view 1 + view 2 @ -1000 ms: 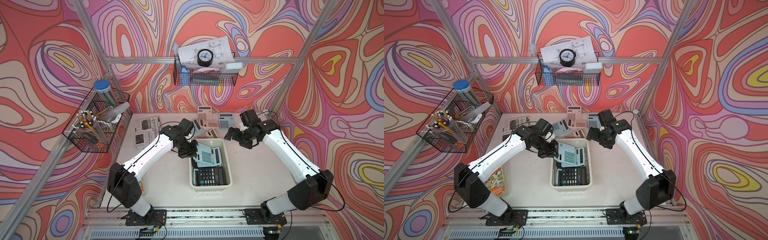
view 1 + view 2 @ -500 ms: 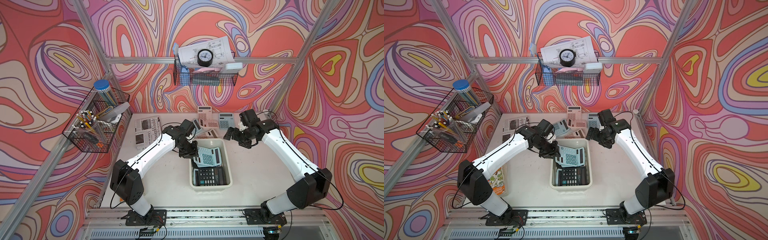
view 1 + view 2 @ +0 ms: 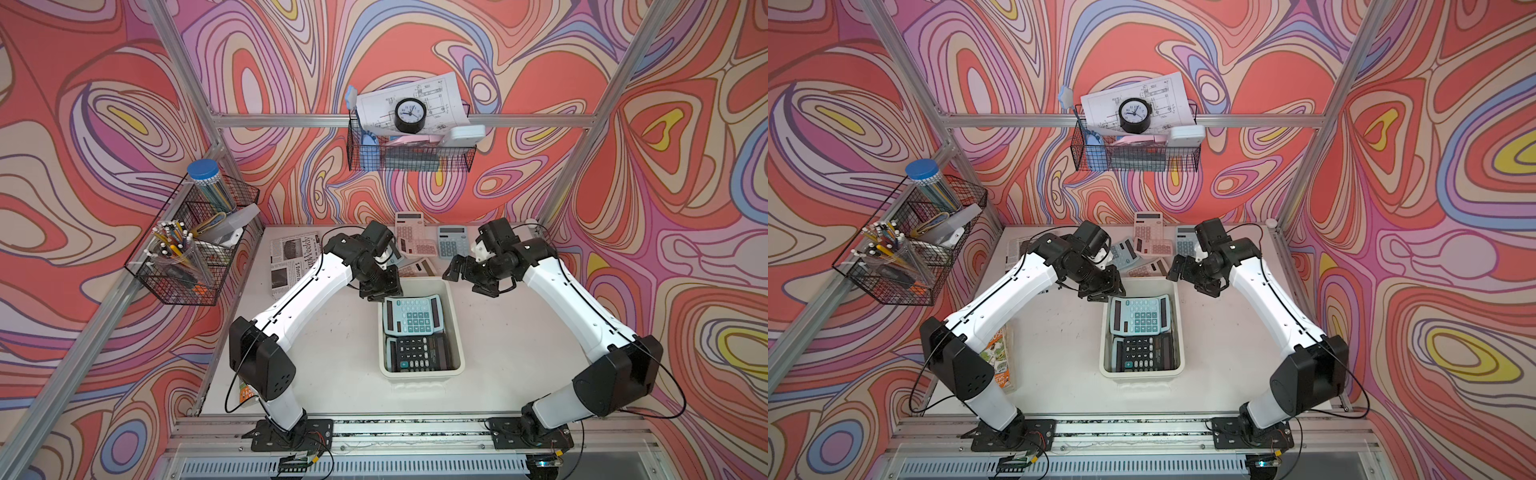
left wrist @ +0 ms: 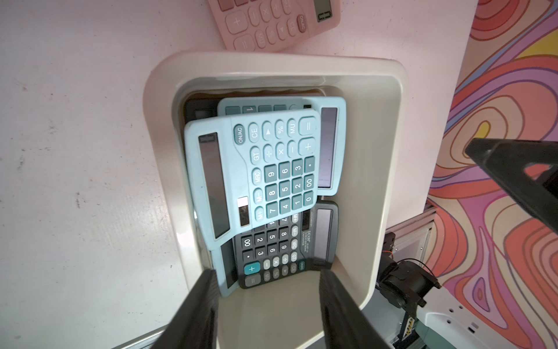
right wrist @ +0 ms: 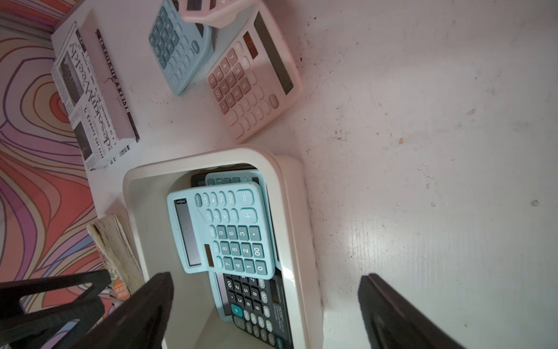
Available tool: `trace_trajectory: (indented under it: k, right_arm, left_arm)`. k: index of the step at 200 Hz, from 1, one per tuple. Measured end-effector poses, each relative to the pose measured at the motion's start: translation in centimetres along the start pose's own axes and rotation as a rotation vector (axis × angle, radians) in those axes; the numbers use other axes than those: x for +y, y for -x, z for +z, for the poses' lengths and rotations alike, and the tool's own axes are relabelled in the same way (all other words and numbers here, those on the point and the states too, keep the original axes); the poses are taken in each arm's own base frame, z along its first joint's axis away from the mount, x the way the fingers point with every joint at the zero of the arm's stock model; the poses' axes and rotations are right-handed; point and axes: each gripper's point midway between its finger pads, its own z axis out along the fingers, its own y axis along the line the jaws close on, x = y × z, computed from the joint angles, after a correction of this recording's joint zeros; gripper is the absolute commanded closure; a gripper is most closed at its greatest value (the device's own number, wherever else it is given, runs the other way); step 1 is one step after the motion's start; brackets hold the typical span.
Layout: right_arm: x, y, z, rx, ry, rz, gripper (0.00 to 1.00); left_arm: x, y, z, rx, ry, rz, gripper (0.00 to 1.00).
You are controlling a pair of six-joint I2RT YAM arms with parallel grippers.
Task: Put the calculator in the storage box
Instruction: Place the calculator in the storage box, then move the calculator to the center of the board.
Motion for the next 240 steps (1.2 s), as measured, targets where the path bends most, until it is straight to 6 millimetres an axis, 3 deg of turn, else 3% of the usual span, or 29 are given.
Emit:
trace_trajectory:
  k: [20, 49, 64, 112, 160, 240]
  right_arm:
    - [0.6, -0.3, 0.3, 0.023, 0.034, -0.016, 0.06]
    - [0.9, -0.5, 0.5, 0.040, 0.054, -0.026, 0.06]
    - [0.6, -0.5, 1.1, 0.055, 0.043, -0.027, 0.07]
    - [-0.8, -1.8, 3.6, 0.160, -0.002, -0.064, 0.07]
    - [-1.9, -6.4, 5.5, 0.332, 0.042, -0.055, 0.10]
    - [3.4, -9.0, 6.5, 0.429, 0.200, -0.089, 0.10]
  left_arm:
    - [0.7, 0.0, -0.1, 0.002, 0.021, -0.007, 0.37]
    - [2.6, 1.2, -0.4, -0.011, 0.037, -0.061, 0.13]
    - [3.8, 1.8, -0.5, -0.018, 0.040, -0.100, 0.06]
    - [6.8, 3.6, -0.4, -0.026, 0.002, -0.208, 0.03]
    - [8.7, 4.7, 0.0, -0.024, -0.032, -0.276, 0.04]
    - [10.6, 6.9, 1.4, -0.004, -0.059, -0.344, 0.05]
